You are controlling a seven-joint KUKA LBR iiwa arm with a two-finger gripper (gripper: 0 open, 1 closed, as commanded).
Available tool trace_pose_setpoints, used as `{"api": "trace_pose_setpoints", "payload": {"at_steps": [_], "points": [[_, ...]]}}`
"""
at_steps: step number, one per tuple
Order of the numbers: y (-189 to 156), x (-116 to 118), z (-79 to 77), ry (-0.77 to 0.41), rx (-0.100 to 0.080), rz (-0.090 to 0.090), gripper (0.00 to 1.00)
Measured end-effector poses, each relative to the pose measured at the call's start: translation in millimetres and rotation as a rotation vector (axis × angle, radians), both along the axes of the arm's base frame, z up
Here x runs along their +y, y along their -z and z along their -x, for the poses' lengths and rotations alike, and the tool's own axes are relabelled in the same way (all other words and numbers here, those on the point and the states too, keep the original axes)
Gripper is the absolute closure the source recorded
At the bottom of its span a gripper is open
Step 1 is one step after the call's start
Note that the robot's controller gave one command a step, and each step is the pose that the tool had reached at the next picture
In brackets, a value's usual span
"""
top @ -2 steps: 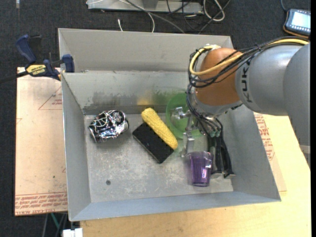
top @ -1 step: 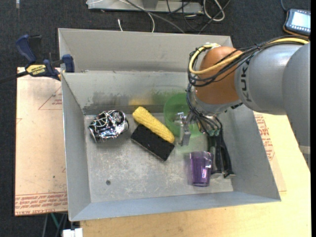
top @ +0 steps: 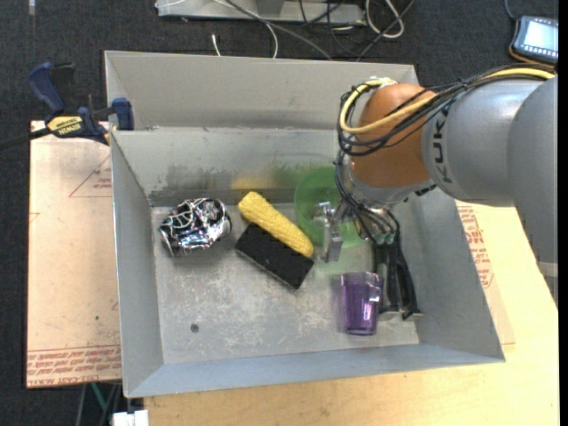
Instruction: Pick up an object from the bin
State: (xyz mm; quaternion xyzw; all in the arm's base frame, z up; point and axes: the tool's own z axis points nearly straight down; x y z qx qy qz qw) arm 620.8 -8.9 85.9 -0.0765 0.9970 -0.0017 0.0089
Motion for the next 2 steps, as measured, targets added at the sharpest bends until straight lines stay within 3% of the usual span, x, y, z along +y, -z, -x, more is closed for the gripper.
{"api": "trace_pose_setpoints", "payload": {"at_steps": [1, 2], "points": [[-13.6, 4.0, -2.0, -0.01, -0.003, 0.0, 1.0], [-124.7, 5.0, 0.9, 0.004, 0.0, -0.001, 1.0]]}}
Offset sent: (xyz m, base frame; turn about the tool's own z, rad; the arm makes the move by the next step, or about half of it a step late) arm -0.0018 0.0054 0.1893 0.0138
